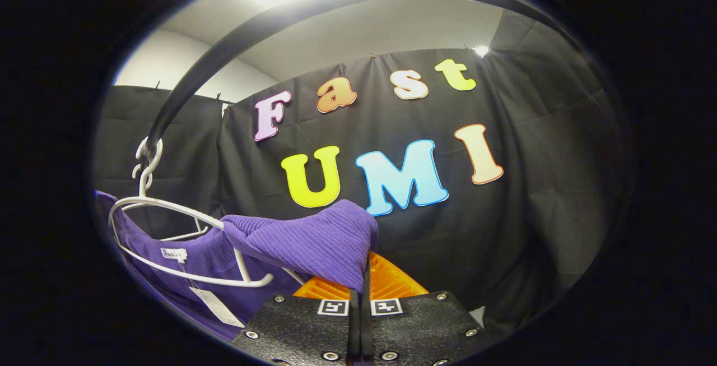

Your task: Grasp the clothes on the hanger with both hands and then place them into the laundry hamper below.

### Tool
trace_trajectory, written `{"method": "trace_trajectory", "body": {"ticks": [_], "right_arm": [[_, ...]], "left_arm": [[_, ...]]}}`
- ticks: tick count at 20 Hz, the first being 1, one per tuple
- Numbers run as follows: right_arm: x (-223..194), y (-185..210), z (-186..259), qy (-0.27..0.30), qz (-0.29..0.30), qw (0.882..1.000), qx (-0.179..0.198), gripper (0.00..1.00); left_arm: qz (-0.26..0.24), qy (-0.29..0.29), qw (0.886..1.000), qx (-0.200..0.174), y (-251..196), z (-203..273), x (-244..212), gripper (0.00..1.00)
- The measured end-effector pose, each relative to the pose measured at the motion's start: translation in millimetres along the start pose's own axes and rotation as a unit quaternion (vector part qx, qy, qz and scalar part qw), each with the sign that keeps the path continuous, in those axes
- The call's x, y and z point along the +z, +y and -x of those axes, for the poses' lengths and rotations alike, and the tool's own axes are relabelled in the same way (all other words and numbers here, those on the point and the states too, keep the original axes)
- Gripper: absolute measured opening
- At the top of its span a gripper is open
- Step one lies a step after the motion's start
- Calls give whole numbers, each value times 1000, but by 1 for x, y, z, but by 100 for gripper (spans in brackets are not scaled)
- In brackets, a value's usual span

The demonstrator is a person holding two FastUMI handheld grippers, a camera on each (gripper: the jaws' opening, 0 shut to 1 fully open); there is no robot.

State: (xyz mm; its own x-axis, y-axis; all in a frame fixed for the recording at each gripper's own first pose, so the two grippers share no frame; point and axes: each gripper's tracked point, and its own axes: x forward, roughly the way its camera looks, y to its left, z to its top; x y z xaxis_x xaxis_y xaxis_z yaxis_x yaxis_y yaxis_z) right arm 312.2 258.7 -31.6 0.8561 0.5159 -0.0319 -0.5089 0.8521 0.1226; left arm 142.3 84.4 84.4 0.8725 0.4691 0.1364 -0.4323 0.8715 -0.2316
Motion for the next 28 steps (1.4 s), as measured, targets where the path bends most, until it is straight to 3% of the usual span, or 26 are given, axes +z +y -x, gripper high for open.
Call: {"method": "trace_trajectory", "body": {"ticks": [7, 11, 12, 13, 14, 15, 24, 25, 26, 27, 28], "right_arm": [[-11, 25, 11, 19, 8, 1000, 20, 0], [-9, 34, 15, 20, 10, 999, 24, 0], [-8, 36, 16, 19, 10, 999, 24, 0], [-5, 38, 17, 19, 9, 999, 24, 0], [-4, 42, 20, 18, 9, 999, 26, 0], [-2, 47, 21, 16, 7, 999, 29, 0], [6, 54, 24, 17, 8, 999, 28, 0], [4, 53, 27, 17, 6, 999, 27, 0], [2, 51, 28, 18, 6, 1000, 25, 0], [1, 50, 28, 20, 6, 1000, 23, 0], [0, 49, 30, 20, 7, 1000, 21, 0]], "left_arm": [[-30, -19, 999, 12, 29, -17, 30, 1], [-4, -17, 1000, 23, 50, -14, 32, 1], [0, -14, 999, 28, 58, -14, 31, 7], [4, -12, 999, 34, 68, -15, 28, 1], [6, -11, 999, 39, 78, -14, 27, 7], [9, -9, 999, 44, 87, -15, 25, 1], [18, 54, 995, 76, 120, -16, -42, 0], [18, 61, 995, 75, 117, -15, -49, 7], [15, 66, 995, 73, 114, -15, -55, 1], [11, 70, 995, 71, 111, -15, -64, 7], [6, 75, 995, 68, 106, -15, -71, 1]]}}
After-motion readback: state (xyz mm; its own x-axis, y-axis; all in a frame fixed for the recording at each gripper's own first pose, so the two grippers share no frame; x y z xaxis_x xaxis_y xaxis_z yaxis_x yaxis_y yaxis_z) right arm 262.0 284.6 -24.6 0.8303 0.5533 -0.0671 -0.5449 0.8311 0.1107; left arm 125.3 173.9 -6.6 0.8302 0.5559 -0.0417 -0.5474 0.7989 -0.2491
